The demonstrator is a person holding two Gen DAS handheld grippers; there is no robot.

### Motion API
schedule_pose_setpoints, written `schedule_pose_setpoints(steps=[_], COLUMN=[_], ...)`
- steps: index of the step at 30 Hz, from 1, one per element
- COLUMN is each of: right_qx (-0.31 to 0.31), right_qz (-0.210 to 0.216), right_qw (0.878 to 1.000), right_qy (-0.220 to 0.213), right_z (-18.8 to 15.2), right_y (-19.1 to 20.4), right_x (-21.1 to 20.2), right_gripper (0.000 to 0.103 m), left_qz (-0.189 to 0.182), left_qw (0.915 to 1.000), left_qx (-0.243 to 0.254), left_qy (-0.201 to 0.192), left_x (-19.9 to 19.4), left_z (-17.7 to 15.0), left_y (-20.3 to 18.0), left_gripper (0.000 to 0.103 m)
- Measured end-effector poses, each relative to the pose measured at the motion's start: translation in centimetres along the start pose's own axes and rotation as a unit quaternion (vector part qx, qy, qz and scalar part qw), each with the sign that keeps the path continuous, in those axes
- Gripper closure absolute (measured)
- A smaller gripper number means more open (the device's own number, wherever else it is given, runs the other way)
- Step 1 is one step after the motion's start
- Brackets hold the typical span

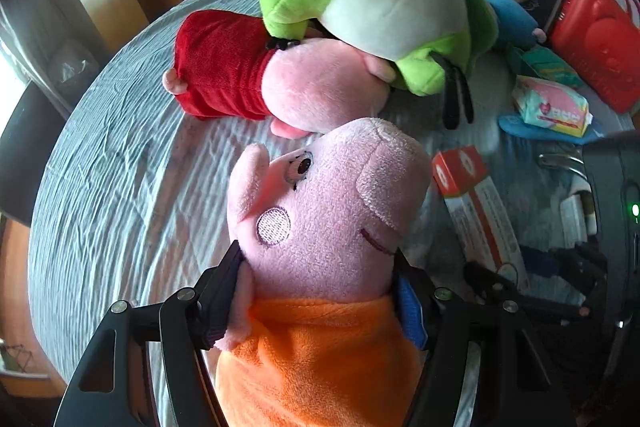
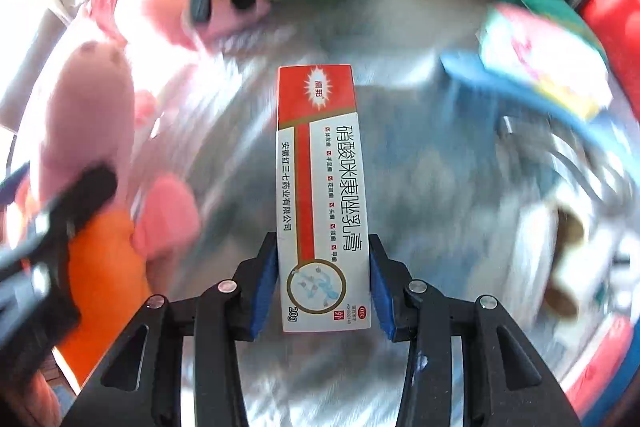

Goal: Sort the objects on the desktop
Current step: 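Grasp the red-and-white ointment box with the right tool, then lift the pig plush and ointment box with both tools over the blue bin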

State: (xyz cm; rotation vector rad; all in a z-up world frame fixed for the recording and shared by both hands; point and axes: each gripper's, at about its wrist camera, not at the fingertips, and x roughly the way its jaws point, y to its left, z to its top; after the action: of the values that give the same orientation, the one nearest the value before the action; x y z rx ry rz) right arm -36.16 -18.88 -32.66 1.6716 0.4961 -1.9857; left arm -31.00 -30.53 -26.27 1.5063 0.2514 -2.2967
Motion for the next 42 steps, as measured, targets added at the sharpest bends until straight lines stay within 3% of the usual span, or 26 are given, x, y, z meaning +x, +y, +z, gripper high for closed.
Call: schedule_pose_setpoints(steps=[7, 9, 11, 17, 19, 21, 22, 23, 30, 42], right_qx=[0.030, 0.033, 0.034, 0.030, 0.027, 0.026, 0.027, 0.029, 0.045, 0.049], right_qz=[0.003, 0.002, 0.003, -0.005, -0.008, -0.005, -0.008, -0.013, -0.014, -0.007], right_qw=[1.000, 0.999, 0.999, 0.999, 0.999, 0.999, 1.000, 0.999, 0.998, 0.982], right_qy=[0.002, -0.014, -0.025, -0.032, -0.026, -0.017, -0.014, -0.015, -0.044, -0.183], right_z=[-2.7, -2.1, -1.1, 1.7, 2.3, 2.7, 2.8, 2.9, 3.3, 1.7], right_y=[-2.1, -2.1, -1.9, -1.3, -0.9, -0.6, -0.4, -0.3, -0.5, -0.6], right_x=[-1.1, -1.8, -2.1, -1.7, -1.2, -0.4, -0.1, 0.1, -1.3, -12.3], right_gripper=[0.059, 0.047, 0.020, 0.019, 0.021, 0.036, 0.050, 0.055, 0.062, 0.063], left_qz=[0.001, 0.000, -0.002, -0.011, -0.013, -0.011, -0.009, -0.007, -0.013, -0.007], left_qw=[1.0000, 0.9999, 0.9999, 0.9996, 0.9995, 0.9995, 0.9996, 0.9996, 0.9998, 0.9928], left_qx=[0.008, 0.009, 0.008, -0.004, -0.005, -0.001, 0.003, 0.006, 0.010, 0.023], left_qy=[0.003, 0.006, 0.011, 0.026, 0.029, 0.029, 0.027, 0.026, 0.008, -0.117], left_x=[0.5, 0.7, 1.0, 1.7, 2.0, 2.1, 2.2, 2.2, 1.0, -9.1], left_z=[0.1, 0.2, 0.4, 1.1, 1.1, 1.2, 1.1, 1.1, 1.0, 0.8], left_y=[-0.3, -0.3, 0.0, 0.7, 0.8, 0.6, 0.5, 0.4, 0.7, 0.9], left_gripper=[0.035, 0.034, 0.034, 0.034, 0.034, 0.034, 0.034, 0.034, 0.036, 0.038])
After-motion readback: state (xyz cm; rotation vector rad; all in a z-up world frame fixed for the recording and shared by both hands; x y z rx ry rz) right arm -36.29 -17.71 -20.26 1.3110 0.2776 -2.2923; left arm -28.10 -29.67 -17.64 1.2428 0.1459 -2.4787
